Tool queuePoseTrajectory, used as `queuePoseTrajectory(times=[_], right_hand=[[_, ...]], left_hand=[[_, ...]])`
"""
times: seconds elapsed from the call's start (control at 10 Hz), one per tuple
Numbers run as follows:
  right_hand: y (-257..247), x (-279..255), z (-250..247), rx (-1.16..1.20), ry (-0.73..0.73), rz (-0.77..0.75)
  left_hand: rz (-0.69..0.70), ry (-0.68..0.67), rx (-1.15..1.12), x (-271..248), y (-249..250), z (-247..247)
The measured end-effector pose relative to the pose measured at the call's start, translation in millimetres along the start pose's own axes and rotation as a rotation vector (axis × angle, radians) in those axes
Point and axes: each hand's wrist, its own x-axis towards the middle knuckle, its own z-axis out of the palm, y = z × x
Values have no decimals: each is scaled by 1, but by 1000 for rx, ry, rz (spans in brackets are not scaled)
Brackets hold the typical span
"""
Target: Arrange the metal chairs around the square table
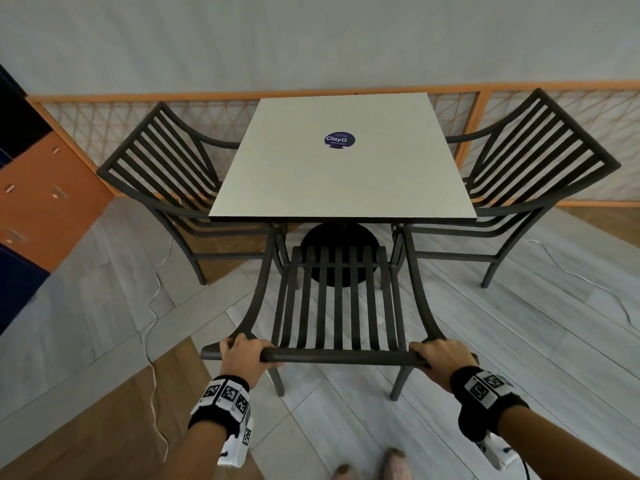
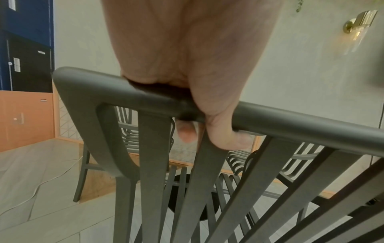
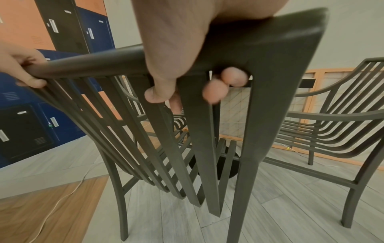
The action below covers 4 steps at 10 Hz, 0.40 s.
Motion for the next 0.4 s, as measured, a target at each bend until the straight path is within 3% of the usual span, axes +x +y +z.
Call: queuePoseTrajectory(times=[0.3, 0.4], right_hand=[[9, -8, -43, 82, -135, -34], [21, -20, -76, 203, -13, -16]], left_hand=[[30, 69, -21, -4, -2, 5], [45, 186, -10, -13, -4, 20]])
